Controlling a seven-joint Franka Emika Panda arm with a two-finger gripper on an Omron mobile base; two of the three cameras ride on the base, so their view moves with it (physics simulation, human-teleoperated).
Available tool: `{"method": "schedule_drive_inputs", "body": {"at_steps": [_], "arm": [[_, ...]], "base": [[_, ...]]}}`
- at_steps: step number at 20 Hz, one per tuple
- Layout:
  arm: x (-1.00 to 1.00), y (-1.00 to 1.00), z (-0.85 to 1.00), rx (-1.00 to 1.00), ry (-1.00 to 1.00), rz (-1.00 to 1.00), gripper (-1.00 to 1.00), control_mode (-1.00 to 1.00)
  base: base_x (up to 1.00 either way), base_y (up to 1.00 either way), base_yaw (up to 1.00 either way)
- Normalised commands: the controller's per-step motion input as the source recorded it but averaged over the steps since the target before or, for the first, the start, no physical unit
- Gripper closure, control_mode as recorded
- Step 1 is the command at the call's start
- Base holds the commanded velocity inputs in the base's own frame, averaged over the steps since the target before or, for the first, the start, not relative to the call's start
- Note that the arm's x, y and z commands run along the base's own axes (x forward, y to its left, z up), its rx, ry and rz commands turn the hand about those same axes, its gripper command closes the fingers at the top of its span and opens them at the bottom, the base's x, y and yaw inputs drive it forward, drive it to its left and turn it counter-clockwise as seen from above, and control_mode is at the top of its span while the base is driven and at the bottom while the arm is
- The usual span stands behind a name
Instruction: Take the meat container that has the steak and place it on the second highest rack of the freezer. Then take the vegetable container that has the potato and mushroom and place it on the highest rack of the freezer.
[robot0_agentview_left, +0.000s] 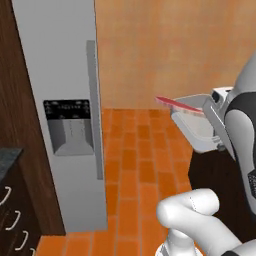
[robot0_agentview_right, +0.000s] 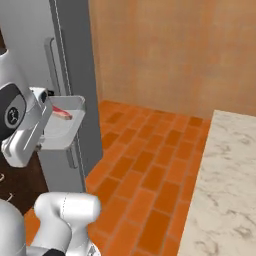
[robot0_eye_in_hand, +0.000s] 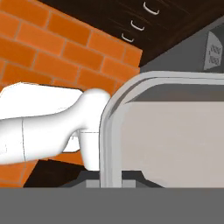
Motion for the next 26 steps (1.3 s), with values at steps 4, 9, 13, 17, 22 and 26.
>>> {"method": "schedule_drive_inputs", "body": {"at_steps": [4,9,13,17,22,26], "arm": [[0.0,0.0,0.0,0.0,0.0,0.0,1.0,1.0],[0.0,0.0,0.0,0.0,0.0,0.0,1.0,1.0],[0.0,0.0,0.0,0.0,0.0,0.0,1.0,1.0],[0.0,0.0,0.0,0.0,0.0,0.0,1.0,1.0],[0.0,0.0,0.0,0.0,0.0,0.0,1.0,1.0],[0.0,0.0,0.0,0.0,0.0,0.0,1.0,1.0]], "base": [[1.0,-0.01,-0.33],[1.0,-0.07,-0.3],[0.95,-0.08,-0.24],[0.93,-0.1,-0.21],[1.0,0.0,-0.16],[0.98,0.0,-0.02]]}}
